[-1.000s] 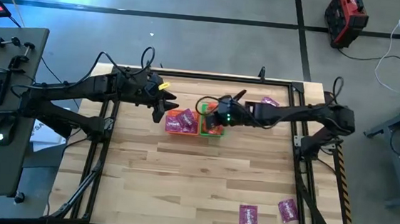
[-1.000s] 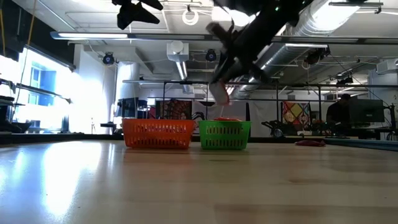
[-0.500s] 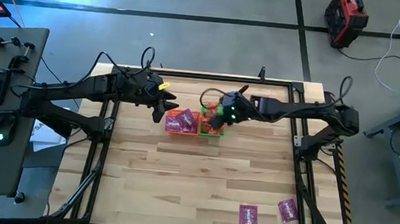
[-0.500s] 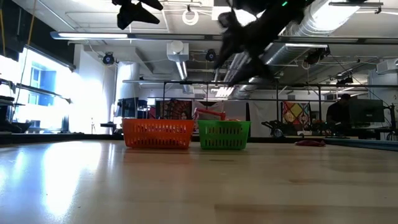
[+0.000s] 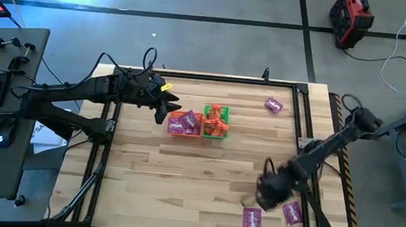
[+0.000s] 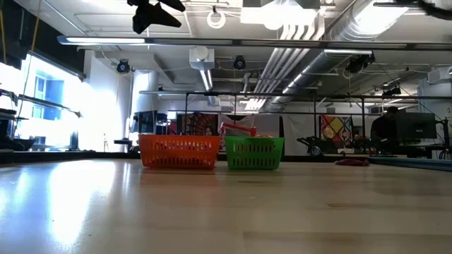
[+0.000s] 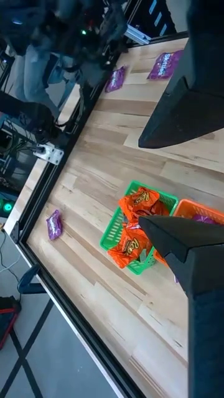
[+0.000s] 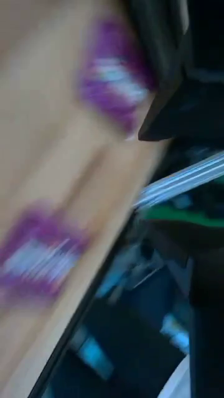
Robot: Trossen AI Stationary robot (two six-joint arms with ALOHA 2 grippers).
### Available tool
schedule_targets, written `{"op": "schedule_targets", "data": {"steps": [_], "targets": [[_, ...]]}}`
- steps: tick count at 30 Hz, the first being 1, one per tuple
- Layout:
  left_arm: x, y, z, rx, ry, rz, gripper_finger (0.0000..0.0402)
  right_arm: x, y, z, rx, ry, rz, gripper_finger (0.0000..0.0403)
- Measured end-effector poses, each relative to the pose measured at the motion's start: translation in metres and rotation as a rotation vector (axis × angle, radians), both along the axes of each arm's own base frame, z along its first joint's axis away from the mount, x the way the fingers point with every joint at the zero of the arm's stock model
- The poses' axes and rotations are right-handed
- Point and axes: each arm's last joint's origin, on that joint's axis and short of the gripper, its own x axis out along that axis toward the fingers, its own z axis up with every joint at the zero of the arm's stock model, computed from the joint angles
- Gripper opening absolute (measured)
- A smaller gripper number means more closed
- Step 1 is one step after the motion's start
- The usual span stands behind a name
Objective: Sort candy by brand, put in halloween buckets
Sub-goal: Put the violet candy into the orange bin
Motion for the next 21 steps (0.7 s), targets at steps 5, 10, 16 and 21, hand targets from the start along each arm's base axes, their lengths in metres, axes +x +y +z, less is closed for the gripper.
{"op": "schedule_targets", "data": {"steps": [5,10,16,21], "targets": [[0.000,0.000,0.000,0.012,0.002,-0.006,0.0179,-0.026,0.020,-0.025,0.100,0.246,0.098,0.0123],[0.000,0.000,0.000,0.021,0.004,-0.009,0.0179,-0.030,0.014,-0.043,0.089,0.292,0.144,0.0012],[0.000,0.000,0.000,0.022,0.004,-0.006,0.0179,-0.036,0.014,-0.072,0.108,0.392,0.232,0.0006],[0.000,0.000,0.000,0.022,0.004,-0.005,0.0179,-0.029,0.017,-0.083,0.106,0.360,0.236,0.0003]]}}
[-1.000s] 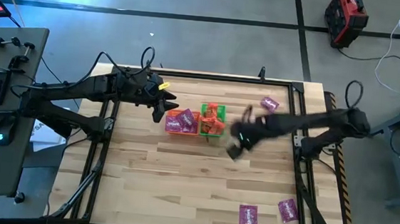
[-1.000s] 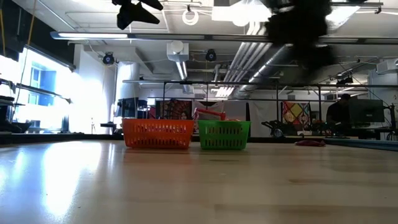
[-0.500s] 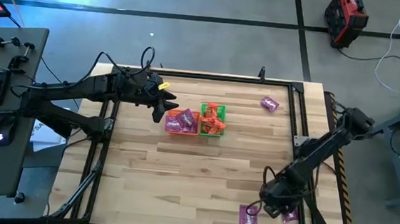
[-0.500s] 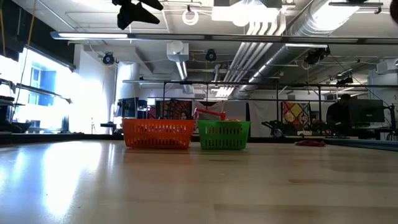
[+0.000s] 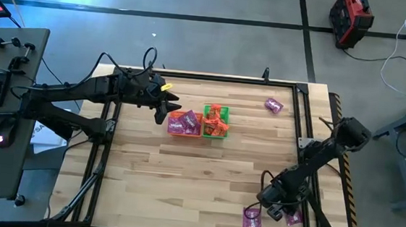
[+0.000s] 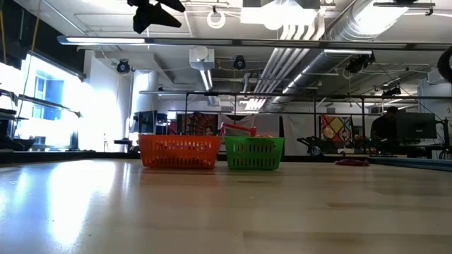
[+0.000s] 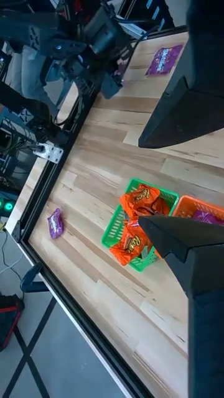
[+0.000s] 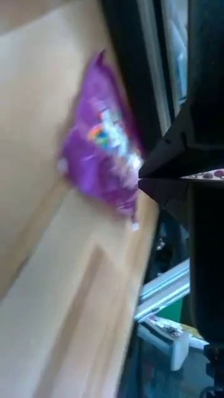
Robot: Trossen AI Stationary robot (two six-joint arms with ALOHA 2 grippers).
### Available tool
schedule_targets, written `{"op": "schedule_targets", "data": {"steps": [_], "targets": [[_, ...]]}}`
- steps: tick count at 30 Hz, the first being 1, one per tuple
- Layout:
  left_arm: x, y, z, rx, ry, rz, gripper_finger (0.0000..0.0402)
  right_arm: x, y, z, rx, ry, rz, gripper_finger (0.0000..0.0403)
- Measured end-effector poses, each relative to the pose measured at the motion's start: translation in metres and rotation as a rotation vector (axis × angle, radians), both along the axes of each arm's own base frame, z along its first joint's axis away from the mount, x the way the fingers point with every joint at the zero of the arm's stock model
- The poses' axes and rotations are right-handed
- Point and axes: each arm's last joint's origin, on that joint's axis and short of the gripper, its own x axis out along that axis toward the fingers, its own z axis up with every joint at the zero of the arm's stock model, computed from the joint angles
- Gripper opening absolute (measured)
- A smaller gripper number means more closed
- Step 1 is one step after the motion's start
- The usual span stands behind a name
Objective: Sort candy by brand, put in halloween buckets
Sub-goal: Put the violet candy into the orange bin
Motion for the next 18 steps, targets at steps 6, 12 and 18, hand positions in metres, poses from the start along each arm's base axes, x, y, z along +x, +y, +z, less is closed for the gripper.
{"op": "schedule_targets", "data": {"steps": [6,12,18], "targets": [[0.000,0.000,0.000,0.005,0.002,0.008,0.0179,0.005,0.006,-0.018,0.002,0.020,0.004,0.0001],[0.000,0.000,0.000,0.001,0.001,0.011,0.0179,0.031,-0.001,-0.012,-0.005,-0.128,-0.073,0.0001],[0.000,0.000,0.000,0.001,0.001,0.011,0.0179,0.074,-0.027,0.004,-0.107,-0.377,-0.155,0.0000]]}}
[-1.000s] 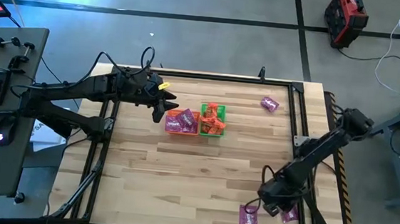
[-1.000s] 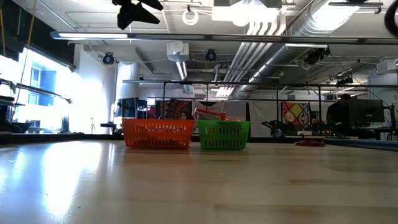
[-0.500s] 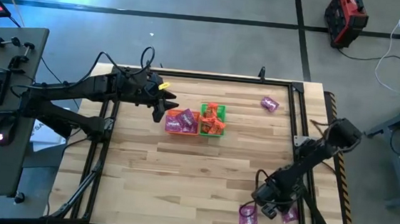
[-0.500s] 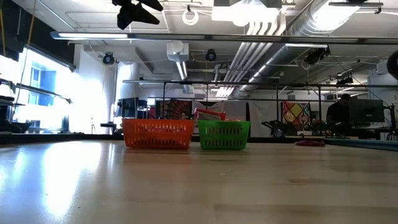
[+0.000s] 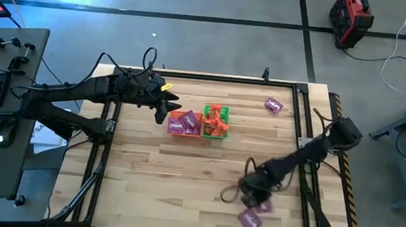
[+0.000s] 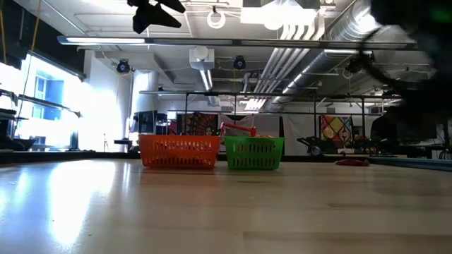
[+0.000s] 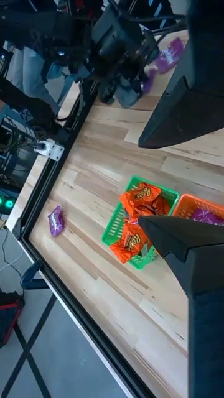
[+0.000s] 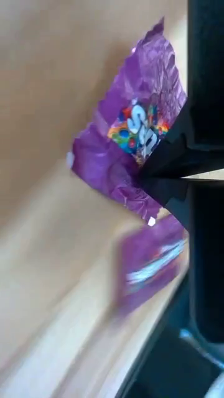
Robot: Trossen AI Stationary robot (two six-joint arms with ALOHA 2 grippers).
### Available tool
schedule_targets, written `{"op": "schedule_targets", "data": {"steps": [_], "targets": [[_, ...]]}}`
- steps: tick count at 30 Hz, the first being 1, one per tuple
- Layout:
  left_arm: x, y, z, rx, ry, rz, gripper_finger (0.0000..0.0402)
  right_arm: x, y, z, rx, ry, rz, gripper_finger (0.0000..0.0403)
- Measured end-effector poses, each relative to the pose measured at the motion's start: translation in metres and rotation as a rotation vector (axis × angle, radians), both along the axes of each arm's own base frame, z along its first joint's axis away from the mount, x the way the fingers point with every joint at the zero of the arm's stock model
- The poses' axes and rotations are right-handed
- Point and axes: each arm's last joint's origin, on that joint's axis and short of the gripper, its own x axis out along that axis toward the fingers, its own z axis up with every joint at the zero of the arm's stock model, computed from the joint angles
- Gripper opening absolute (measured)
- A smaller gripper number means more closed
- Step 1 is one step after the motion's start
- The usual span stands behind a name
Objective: Sort candy by brand, put in halloween buckets
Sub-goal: Put the violet candy into the orange bin
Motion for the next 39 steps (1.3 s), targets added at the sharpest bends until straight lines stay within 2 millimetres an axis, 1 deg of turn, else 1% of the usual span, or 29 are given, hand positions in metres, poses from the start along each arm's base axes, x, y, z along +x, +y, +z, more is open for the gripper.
{"op": "schedule_targets", "data": {"steps": [5,11,14,17,19,21,23,25,27,29,32,35,37,39], "targets": [[0.000,0.000,0.000,-0.001,0.001,0.000,0.0179,0.033,-0.033,0.012,-0.118,-0.165,-0.065,0.0000],[0.000,0.000,0.000,-0.001,0.001,0.000,0.0179,0.059,-0.073,0.023,-0.227,-0.302,-0.119,0.0000],[0.000,0.000,0.000,-0.001,0.001,0.000,0.0179,0.073,-0.091,0.035,-0.289,-0.383,-0.138,0.0000],[0.000,0.000,-0.001,-0.002,0.006,0.000,0.0179,0.086,-0.099,0.054,-0.309,-0.450,-0.102,0.0000],[0.000,0.000,-0.001,-0.003,0.009,0.000,0.0179,0.089,-0.098,0.068,-0.317,-0.450,-0.064,0.0002],[-0.001,0.000,-0.001,-0.003,0.012,0.000,0.0179,0.087,-0.093,0.075,-0.324,-0.411,-0.019,0.0012],[-0.001,0.000,-0.001,-0.003,0.011,0.000,0.0179,0.083,-0.084,0.077,-0.320,-0.377,0.026,0.0032],[-0.001,0.000,-0.001,-0.003,0.011,0.000,0.0179,0.079,-0.073,0.077,-0.307,-0.352,0.034,0.0063],[-0.001,0.000,-0.001,-0.003,0.011,0.000,0.0179,0.076,-0.064,0.076,-0.305,-0.338,0.042,0.0103],[-0.001,0.000,-0.001,-0.003,0.011,0.000,0.0179,0.078,-0.058,0.073,-0.300,-0.351,0.040,0.0147],[-0.001,0.000,-0.001,-0.005,0.011,0.000,0.0179,0.082,-0.056,0.066,-0.302,-0.347,0.043,0.0218],[-0.001,0.000,-0.001,-0.005,0.011,0.000,0.0179,0.084,-0.056,0.054,-0.303,-0.316,0.093,0.0279],[-0.001,0.000,-0.001,-0.007,0.010,0.002,0.0179,0.085,-0.056,0.044,-0.311,-0.277,0.119,0.0308],[-0.001,0.000,-0.001,-0.013,0.009,0.004,0.0179,0.086,-0.056,0.033,-0.322,-0.237,0.148,0.0325]]}}
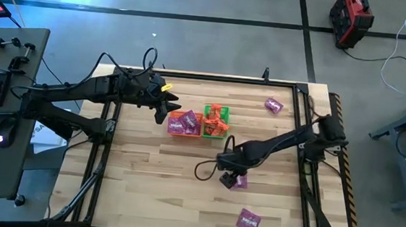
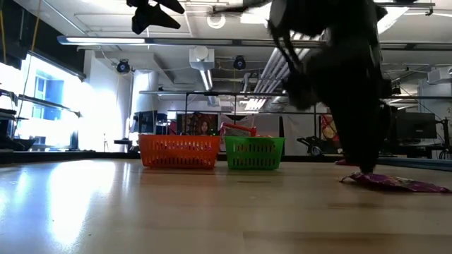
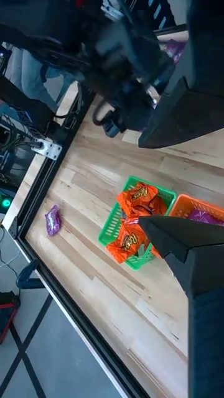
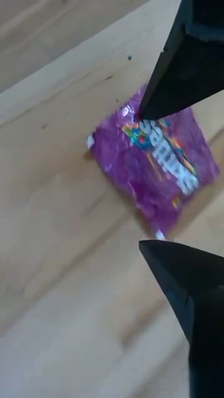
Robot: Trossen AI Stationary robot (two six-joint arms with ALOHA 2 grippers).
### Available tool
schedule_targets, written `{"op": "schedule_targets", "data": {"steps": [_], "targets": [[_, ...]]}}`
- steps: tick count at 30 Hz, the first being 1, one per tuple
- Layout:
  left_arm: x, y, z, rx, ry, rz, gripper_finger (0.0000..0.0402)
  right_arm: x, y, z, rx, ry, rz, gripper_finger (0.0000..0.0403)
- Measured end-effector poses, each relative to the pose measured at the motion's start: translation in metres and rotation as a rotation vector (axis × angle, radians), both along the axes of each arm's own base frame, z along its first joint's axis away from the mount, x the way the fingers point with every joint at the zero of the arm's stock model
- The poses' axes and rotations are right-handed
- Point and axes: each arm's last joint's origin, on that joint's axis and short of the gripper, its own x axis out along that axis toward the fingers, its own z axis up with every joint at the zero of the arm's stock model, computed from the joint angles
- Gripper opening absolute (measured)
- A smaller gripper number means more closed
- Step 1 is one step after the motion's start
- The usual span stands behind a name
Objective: Sort candy by brand, put in halloween buckets
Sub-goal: Put the violet candy into the orange bin
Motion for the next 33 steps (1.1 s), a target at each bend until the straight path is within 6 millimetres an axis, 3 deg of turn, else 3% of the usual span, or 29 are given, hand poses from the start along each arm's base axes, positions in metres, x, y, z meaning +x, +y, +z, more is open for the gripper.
{"op": "schedule_targets", "data": {"steps": [3,14,18,23,25,29,33], "targets": [[0.000,0.000,0.000,-0.008,-0.002,0.005,0.0179,0.001,0.000,-0.014,-0.023,0.050,-0.001,0.0331],[0.000,0.000,0.000,-0.014,-0.004,0.008,0.0179,-0.004,-0.002,-0.025,-0.163,0.131,-0.039,0.0319],[0.000,0.000,0.000,-0.015,-0.004,0.009,0.0179,-0.006,-0.003,-0.036,-0.194,0.209,-0.052,0.0246],[0.000,0.000,0.000,-0.024,-0.006,0.014,0.0179,-0.006,0.000,-0.040,-0.223,0.208,-0.049,0.0077],[0.000,0.000,0.000,-0.029,-0.007,0.017,0.0179,-0.005,-0.001,-0.035,-0.233,0.199,-0.041,0.0029],[0.000,0.000,0.000,-0.027,-0.006,0.022,0.0179,-0.007,-0.006,-0.008,-0.330,0.225,-0.001,0.0034],[0.000,0.000,0.000,-0.024,-0.004,0.025,0.0179,-0.005,-0.014,0.055,-0.426,0.078,0.004,0.0009]]}}
